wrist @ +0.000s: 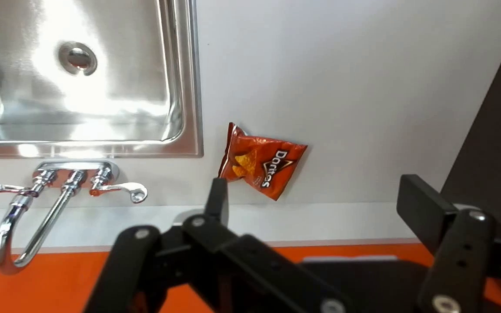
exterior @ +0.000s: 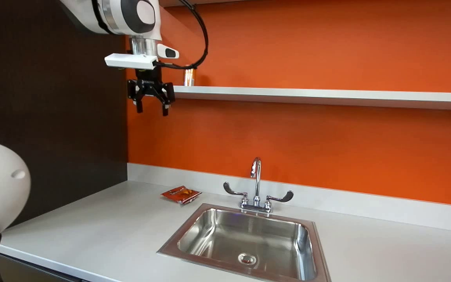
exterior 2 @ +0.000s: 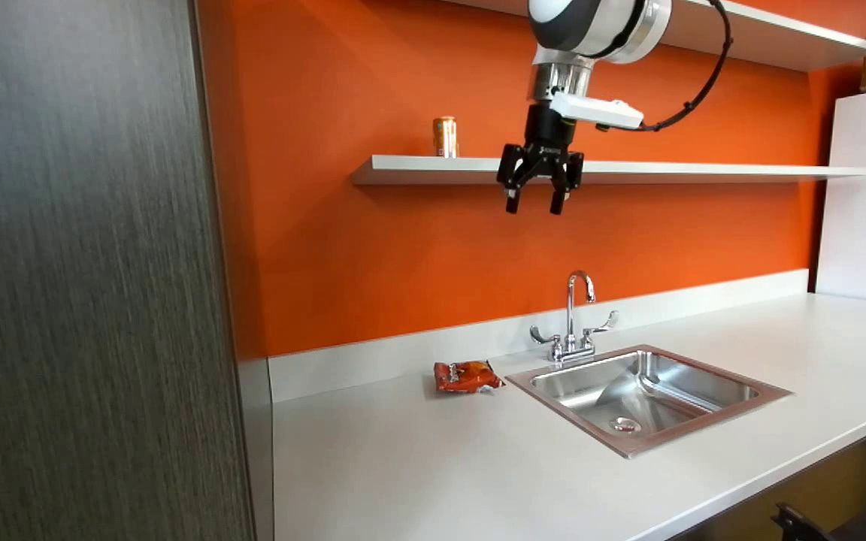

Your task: Move the soda can to the shelf

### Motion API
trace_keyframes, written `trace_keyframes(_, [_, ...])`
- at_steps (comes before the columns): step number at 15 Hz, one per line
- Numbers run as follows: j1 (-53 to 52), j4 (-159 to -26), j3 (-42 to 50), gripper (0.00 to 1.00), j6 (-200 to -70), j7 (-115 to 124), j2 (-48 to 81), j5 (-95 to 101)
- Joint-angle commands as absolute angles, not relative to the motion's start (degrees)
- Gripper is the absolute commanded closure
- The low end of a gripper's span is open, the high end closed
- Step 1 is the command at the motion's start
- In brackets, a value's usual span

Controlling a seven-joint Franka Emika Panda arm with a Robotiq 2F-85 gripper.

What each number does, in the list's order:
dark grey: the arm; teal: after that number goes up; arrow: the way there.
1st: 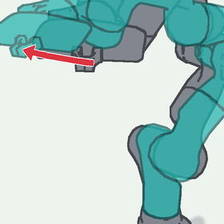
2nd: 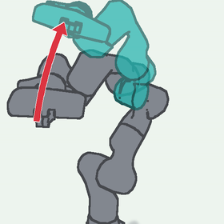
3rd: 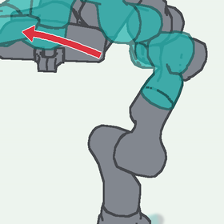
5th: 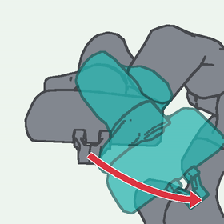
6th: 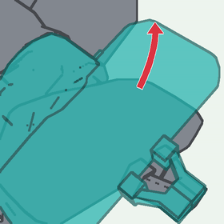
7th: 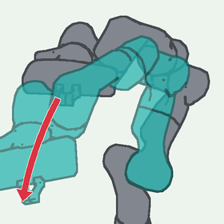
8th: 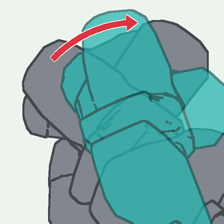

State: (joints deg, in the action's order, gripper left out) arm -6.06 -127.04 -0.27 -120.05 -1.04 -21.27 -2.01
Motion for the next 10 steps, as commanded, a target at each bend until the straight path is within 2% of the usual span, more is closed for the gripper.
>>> trace_keyframes(1, [-5.9, -129.8, 0.3, 0.0, -121.6, -7.7, -21.1, -3.3])
trace_keyframes(10, [-5.9, -135.2, 0.6, 0.0, -122.6, -10.3, -20.7, -5.1])
